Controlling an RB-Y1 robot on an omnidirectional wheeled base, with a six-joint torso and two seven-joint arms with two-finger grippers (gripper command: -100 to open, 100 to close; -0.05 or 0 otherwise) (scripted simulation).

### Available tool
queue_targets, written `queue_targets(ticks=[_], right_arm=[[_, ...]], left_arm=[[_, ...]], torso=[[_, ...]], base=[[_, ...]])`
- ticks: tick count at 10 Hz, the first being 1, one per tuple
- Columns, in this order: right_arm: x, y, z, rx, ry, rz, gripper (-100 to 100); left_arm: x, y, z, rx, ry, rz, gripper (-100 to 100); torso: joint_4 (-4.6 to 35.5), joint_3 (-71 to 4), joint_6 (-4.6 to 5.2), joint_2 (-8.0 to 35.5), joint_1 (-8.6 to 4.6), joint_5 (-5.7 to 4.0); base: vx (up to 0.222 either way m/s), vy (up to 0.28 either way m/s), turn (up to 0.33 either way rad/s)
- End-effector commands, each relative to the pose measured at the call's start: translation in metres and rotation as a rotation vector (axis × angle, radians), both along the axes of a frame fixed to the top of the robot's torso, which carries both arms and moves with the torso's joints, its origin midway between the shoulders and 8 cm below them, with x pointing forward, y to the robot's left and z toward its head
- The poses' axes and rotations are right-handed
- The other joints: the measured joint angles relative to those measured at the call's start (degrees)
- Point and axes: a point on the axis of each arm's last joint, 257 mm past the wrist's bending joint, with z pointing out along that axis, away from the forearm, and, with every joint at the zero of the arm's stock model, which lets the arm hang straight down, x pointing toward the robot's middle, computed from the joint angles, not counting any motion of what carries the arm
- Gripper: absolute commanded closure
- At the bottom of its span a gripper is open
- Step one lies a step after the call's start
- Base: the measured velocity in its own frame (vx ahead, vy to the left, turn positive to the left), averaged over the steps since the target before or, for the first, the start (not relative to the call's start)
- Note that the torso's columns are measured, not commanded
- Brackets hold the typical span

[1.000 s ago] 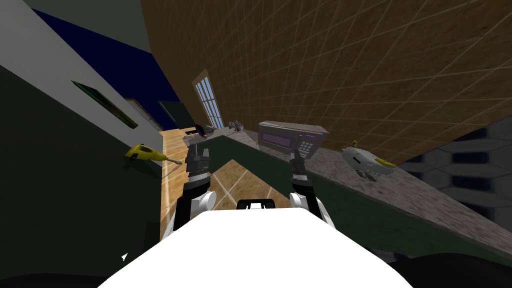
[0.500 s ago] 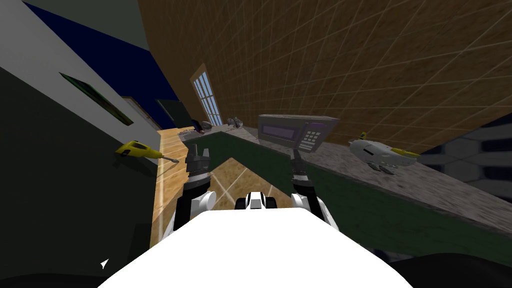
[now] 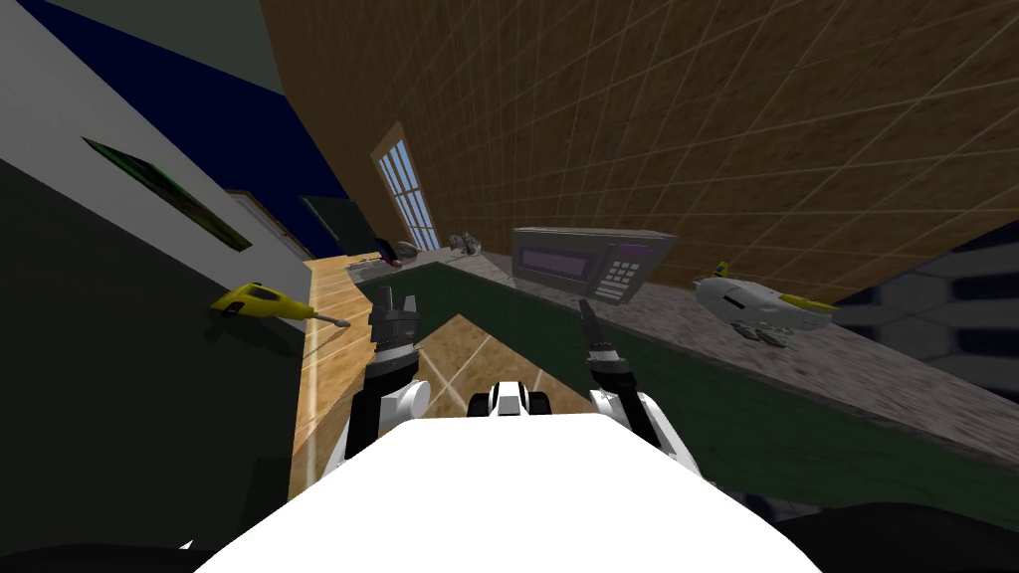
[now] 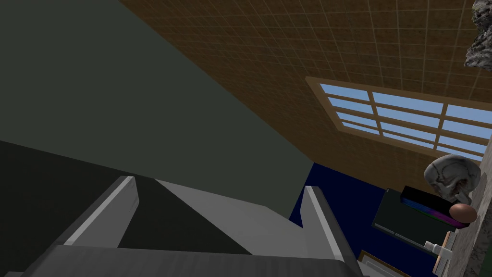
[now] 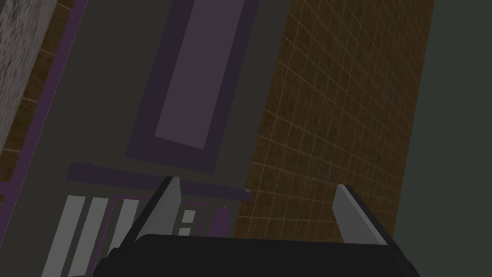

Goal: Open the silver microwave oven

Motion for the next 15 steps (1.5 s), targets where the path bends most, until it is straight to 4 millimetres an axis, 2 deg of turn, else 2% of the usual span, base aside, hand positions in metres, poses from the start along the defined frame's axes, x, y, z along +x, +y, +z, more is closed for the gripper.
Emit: queue_targets(ticks=[1,8,15], right_arm=[[-0.002,-0.004,-0.005,-0.13,0.023,-0.033,-100],[-0.009,-0.024,-0.017,-0.493,0.074,-0.175,-100],[-0.016,-0.054,-0.035,-0.912,0.14,-0.324,-100]], left_arm=[[0.0,0.0,0.0,0.0,0.0,0.0,0],[0.0,0.0,0.0,0.0,0.0,0.0,0],[0.0,0.0,0.0,0.0,0.0,0.0,0]], torso=[[0.0,0.0,0.0,0.0,-0.02,0.0],[0.0,0.0,0.0,0.0,-0.07,-0.02],[0.0,0.0,0.0,0.0,-0.01,-0.01]], base=[[0.059,0.011,-0.057],[0.071,0.021,-0.065],[0.081,0.027,-0.077]])
